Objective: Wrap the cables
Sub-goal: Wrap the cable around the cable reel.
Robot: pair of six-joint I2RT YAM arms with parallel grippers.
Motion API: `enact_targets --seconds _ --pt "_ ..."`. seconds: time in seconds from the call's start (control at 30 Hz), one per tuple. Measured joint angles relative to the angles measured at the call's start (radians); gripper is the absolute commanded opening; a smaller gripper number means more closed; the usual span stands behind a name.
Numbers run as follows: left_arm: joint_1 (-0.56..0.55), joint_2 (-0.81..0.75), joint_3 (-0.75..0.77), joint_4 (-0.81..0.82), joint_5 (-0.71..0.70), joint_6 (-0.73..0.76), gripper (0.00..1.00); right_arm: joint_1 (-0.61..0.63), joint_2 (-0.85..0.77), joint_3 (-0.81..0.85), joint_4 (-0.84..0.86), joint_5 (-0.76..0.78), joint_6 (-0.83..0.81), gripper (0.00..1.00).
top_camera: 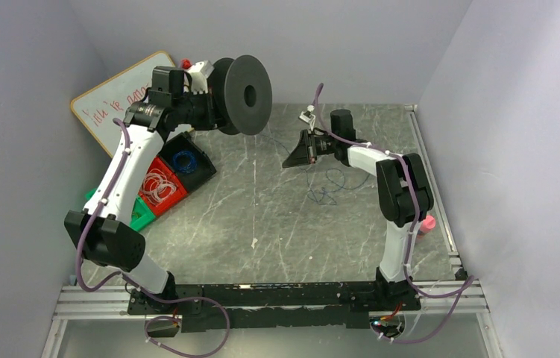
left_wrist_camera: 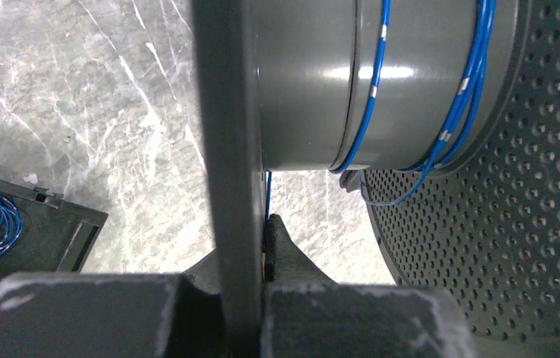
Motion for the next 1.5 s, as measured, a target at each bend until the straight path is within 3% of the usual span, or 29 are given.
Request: enact_targets --seconds 0.53,0.63,0.73,0.93,1.23,1.5 --pt "0.003 -0.061 -0.038 -0.015 0.101 0.151 0.02 -0.129 0.043 0.003 -0.028 -0.004 -0.004 0.10" --pt "0.003 -0.063 -0.054 -0.012 0.105 0.169 0.02 -0.136 0.038 0.003 -0.028 -0.004 -0.020 0.22" --pt "0.003 -0.063 -0.075 -0.015 0.108 0.175 0.02 -0.119 0.000 -0.026 -0.029 0.001 -0.098 0.52" --pt "0.003 -0.063 -0.079 -0.015 0.128 0.173 0.02 -0.039 -0.098 -0.097 -0.030 0.028 -0.278 0.70" --pt "0.003 -0.069 -0.087 -0.005 0.160 0.172 0.02 0.116 -0.109 -0.056 -0.259 0.314 -0.751 0.75" --pt "0.003 -0.103 -0.092 0.004 0.203 0.167 0.02 0.150 -0.053 -0.036 -0.298 0.489 -0.866 0.75"
